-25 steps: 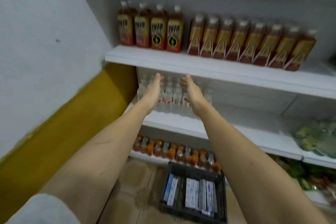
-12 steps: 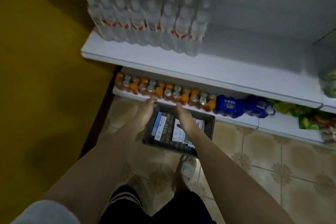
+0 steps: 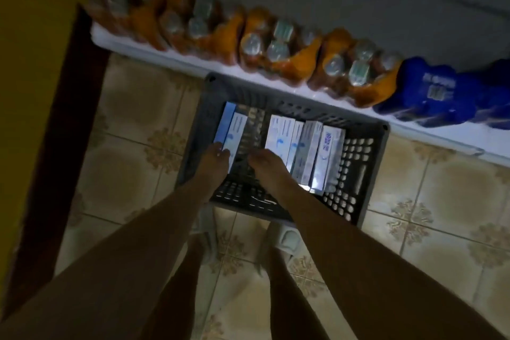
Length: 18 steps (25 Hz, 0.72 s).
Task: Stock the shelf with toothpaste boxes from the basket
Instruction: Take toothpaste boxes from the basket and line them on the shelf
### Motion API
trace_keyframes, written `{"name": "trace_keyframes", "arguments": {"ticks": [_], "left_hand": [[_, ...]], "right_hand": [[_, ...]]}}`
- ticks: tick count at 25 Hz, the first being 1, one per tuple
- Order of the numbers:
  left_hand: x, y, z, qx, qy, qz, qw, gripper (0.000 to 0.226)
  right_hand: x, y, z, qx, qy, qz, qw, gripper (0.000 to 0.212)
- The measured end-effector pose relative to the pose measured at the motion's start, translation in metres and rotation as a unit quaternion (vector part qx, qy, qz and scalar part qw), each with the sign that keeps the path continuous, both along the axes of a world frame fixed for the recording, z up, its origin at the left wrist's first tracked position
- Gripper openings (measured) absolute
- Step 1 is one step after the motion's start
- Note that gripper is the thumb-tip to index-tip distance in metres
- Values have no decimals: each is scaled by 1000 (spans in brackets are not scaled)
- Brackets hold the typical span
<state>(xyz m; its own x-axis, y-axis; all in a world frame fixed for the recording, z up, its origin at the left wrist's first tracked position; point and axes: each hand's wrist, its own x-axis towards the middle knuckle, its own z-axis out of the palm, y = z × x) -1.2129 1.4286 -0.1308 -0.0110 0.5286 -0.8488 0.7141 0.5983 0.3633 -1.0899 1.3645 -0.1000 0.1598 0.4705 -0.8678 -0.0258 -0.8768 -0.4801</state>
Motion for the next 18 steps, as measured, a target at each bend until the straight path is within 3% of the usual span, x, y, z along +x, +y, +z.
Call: {"name": "trace_keyframes", "arguments": {"ticks": [3,7,12,16,18], "left_hand": [[-5,12,-89,52,2,-15,999,49],[-2,36,-166,76,3,-43,996,54],[11,37,-186,119,83,-67,987,59],[27,20,-190,58,98,-217,970,62],[34,1,-192,86,127,-220,963,62]], "right_hand": [[-15,42,-101,42,-48,84,994,42],[-18,101,-179,92,-137,175,971,50],[-17,120,-221,47,-181,194,963,57],[3,99,-220,-12,-234,229,945,48],[11,90,-219,-12,-217,271,938,45]]}}
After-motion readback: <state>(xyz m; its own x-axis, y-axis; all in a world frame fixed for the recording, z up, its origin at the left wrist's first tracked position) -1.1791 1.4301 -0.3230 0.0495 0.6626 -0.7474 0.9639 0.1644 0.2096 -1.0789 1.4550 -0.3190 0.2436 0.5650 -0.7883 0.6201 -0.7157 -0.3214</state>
